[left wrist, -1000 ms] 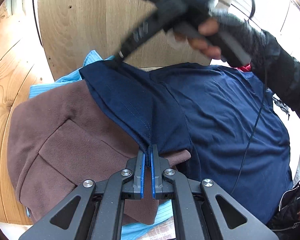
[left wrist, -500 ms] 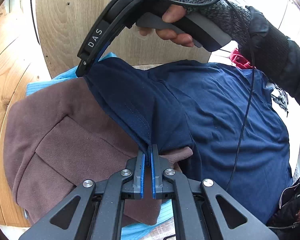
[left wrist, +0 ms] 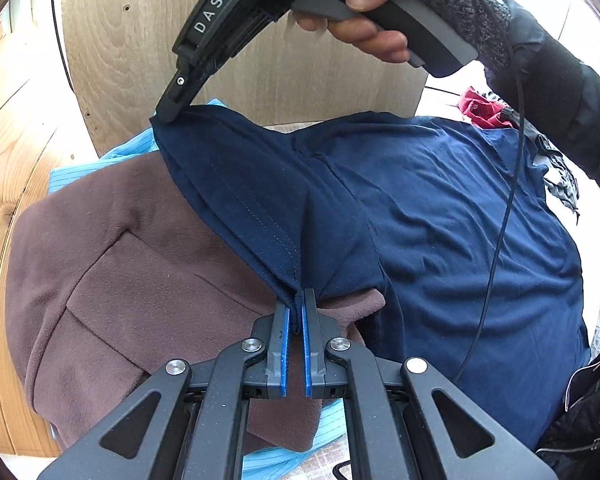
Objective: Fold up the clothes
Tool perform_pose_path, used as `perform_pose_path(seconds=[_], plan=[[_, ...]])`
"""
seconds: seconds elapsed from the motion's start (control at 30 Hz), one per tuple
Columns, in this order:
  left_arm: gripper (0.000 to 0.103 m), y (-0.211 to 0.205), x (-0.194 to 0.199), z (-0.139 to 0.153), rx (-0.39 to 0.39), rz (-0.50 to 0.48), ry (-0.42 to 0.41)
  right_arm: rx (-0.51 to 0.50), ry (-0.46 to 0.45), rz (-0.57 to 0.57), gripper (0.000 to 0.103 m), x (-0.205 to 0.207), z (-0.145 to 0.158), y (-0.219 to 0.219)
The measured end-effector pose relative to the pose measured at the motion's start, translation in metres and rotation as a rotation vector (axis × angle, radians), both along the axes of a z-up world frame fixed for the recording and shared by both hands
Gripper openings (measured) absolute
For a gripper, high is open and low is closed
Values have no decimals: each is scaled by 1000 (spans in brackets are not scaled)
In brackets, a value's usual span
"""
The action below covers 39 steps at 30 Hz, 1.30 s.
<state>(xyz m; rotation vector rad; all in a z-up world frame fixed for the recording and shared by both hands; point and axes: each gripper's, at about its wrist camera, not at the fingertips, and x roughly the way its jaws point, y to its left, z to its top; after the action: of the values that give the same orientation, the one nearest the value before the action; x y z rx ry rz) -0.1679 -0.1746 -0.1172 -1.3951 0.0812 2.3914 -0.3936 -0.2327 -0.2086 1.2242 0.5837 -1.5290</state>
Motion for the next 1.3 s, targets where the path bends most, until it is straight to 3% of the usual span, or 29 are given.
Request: perform_pose_path(seconds=[0.37, 0.6, 0.7, 0.87, 0.9, 1.0, 1.03, 1.17, 1.3], plan=[[4, 16, 8, 24, 3, -30, 56, -87, 59, -86, 3, -1, 32, 44], [4, 82, 11, 31, -13, -200, 66, -116, 113, -238, 3, 1, 39, 134], [4, 118, 12, 19, -25, -291, 43, -114, 79, -327, 3, -2, 22, 180], [5, 171, 11, -34, -35, -413, -89, -5, 55, -426, 5, -2, -37, 222], [6, 177, 11, -43, -48, -422, -107, -17, 16, -429, 5, -2, -44, 226], [7, 180, 10, -61, -66, -410, -144, -80, -97, -412, 14, -2, -61, 226], [7, 177, 9, -62, -65, -397, -149, -96, -121, -403, 22, 0, -66, 225], [7, 165, 2, -62, -66, -357, -155, -78, -127, -325, 26, 18, -83, 212], [7, 158, -2, -63, -73, -343, -153, -40, -70, -260, 29, 33, -94, 194]])
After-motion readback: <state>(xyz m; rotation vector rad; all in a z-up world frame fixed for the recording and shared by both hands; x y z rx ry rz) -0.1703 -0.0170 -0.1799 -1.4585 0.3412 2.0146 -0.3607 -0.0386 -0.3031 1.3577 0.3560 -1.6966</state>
